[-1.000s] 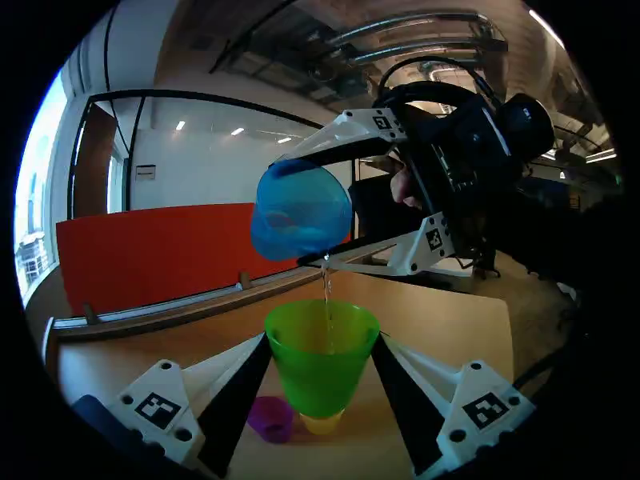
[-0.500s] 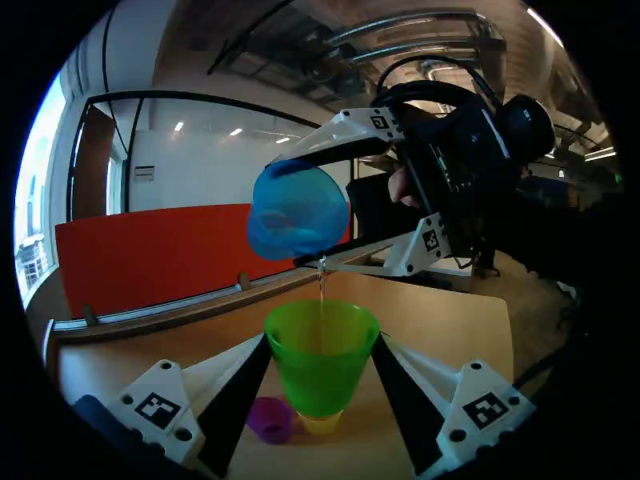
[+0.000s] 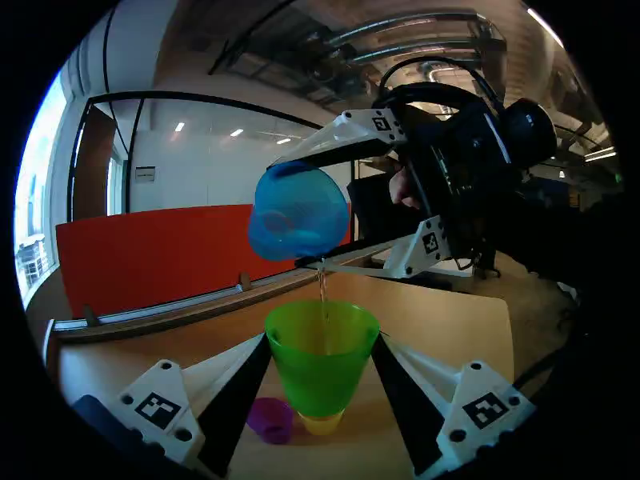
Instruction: Pour water
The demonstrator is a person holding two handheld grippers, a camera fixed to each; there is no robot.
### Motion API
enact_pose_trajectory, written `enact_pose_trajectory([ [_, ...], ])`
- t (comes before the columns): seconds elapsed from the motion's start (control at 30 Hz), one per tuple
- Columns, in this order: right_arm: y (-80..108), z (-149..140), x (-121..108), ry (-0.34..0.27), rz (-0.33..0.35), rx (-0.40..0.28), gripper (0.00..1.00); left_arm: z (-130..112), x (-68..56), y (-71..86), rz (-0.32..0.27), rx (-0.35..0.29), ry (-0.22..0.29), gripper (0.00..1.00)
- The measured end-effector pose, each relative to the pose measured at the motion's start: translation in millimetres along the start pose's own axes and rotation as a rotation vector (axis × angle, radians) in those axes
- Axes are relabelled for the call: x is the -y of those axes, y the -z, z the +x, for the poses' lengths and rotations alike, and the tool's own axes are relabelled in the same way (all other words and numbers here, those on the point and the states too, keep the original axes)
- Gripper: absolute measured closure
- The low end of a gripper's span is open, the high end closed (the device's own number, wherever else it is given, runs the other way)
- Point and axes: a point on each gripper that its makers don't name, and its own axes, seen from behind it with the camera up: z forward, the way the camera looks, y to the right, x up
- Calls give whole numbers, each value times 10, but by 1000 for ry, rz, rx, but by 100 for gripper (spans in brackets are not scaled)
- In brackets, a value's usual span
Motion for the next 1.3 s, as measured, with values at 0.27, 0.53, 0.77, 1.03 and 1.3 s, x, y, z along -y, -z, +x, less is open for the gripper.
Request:
enact_pose_trajectory([
  [0.27, -13, -1, 8, 9, 0, 2, 9, -3, -4, 3, -1, 0, -1, 14],
  [0.53, -21, 8, 7, 16, -3, 2, 9, 12, 5, 7, 0, -3, 0, 14],
  [0.77, -23, 19, -6, 24, -4, 1, 9, 9, 10, -2, 2, -4, -1, 14],
  [1.03, -17, 27, -11, 34, -6, 0, 9, 17, 17, 8, 3, -5, -1, 14],
  [1.3, -20, 35, -19, 43, -10, -1, 9, 34, 2, 13, 2, -6, -1, 14],
])
